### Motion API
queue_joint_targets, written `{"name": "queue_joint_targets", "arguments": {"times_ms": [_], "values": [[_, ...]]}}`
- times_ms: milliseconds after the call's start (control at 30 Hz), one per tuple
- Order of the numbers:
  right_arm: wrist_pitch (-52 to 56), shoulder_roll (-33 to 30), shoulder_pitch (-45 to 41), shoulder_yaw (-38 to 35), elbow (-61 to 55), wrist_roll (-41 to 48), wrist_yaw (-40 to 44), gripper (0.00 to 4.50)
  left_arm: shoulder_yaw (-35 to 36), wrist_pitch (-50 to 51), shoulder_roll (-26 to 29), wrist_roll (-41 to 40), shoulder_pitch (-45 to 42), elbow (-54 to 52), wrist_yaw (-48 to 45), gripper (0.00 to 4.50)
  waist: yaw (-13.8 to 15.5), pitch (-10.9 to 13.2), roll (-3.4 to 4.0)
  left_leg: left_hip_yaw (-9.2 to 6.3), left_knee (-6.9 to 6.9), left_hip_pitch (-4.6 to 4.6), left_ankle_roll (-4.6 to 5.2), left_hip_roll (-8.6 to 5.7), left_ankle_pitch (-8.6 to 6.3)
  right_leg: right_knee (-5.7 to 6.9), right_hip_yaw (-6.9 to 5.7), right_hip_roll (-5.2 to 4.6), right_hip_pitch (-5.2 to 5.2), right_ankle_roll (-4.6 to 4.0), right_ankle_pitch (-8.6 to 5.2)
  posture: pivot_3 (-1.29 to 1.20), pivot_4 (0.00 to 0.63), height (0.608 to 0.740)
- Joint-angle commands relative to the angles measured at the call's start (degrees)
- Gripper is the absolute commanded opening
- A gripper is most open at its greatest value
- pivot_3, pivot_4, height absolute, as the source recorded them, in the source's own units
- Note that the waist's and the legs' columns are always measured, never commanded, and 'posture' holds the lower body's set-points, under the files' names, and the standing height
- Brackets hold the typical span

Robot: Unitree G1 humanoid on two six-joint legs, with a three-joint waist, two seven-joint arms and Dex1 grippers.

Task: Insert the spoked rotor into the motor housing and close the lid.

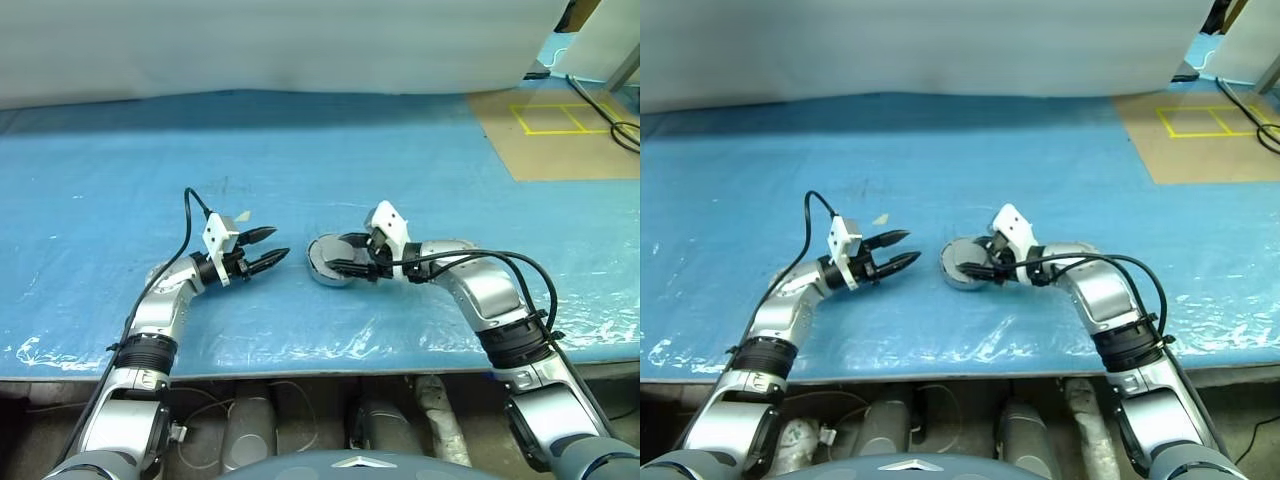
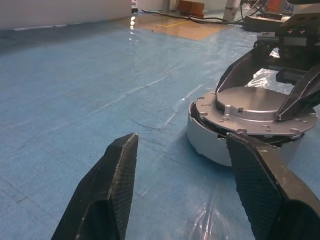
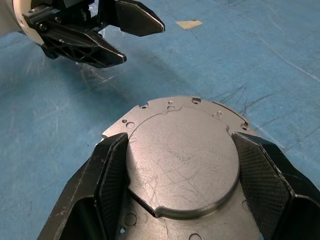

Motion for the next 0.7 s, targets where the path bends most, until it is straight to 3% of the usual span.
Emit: {"name": "queue_joint_targets", "arguments": {"times_ms": [33, 700], "values": [[1.20, 0.61, -0.90, -0.95, -0.09, 0.66, -0.82, 2.96, 0.24, -0.27, 0.39, -0.35, 0.11, -2.02, 0.03, 3.00, 0.00, 0.00, 0.00, 0.00, 0.02, 0.00, 0.00, 0.01, 0.00, 0.00, 0.00, 0.00, 0.01, -0.01, 0.00, 0.00, 0.150, 0.740], [-0.47, 1.13, 1.06, 1.38, 2.39, -3.69, -4.18, 2.96, 0.19, -0.35, -0.04, -0.35, -0.05, -1.75, 0.14, 3.00, 0.01, 0.00, 0.00, -0.01, 0.13, 0.06, 0.01, 0.02, 0.00, 0.00, 0.00, 0.00, 0.11, -0.03, -0.01, 0.00, 0.150, 0.740]]}}
